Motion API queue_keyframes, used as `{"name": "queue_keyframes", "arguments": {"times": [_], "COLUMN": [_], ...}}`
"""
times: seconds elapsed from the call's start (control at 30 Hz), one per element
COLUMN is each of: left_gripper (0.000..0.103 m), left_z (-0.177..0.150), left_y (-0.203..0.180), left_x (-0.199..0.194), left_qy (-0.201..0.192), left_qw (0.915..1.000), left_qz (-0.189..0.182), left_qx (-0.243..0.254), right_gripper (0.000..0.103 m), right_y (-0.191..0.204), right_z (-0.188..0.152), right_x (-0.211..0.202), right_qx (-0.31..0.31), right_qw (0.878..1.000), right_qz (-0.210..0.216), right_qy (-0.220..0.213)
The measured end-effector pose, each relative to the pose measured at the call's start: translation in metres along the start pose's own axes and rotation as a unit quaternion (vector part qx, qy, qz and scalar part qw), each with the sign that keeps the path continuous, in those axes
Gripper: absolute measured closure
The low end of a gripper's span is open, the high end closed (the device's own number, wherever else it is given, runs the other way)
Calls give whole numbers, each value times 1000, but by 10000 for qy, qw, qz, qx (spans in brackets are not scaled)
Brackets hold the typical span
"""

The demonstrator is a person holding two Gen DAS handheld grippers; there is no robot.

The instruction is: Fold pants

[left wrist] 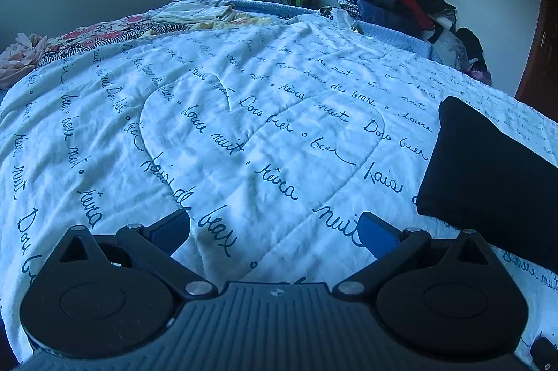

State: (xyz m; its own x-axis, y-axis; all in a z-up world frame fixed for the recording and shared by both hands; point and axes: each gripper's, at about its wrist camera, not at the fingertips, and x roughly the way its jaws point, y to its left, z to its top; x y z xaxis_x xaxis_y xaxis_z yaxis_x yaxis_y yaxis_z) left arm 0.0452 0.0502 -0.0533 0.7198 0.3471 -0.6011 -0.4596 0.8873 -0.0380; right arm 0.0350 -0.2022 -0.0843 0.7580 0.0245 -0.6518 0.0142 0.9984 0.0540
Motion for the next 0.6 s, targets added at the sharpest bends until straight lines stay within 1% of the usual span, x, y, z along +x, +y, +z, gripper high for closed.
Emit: {"name": "queue_keyframes", "arguments": {"times": [0.47, 0.6], "left_gripper": [0, 0], "left_z": [0, 0], "left_y": [0, -1], "left_x": [2, 1], "left_qy": [43, 84], "left_qw": [10000, 9999], "left_qz": [42, -44], "left_qx": [32, 85], "right_gripper": [0, 0], "right_y": [0, -1], "right_z": [0, 0], "right_x": [0, -1], "right_qx": [0, 37], "right_qw": [10000, 10000], "right_qz": [1, 14], "right_qy": [-1, -27]}}
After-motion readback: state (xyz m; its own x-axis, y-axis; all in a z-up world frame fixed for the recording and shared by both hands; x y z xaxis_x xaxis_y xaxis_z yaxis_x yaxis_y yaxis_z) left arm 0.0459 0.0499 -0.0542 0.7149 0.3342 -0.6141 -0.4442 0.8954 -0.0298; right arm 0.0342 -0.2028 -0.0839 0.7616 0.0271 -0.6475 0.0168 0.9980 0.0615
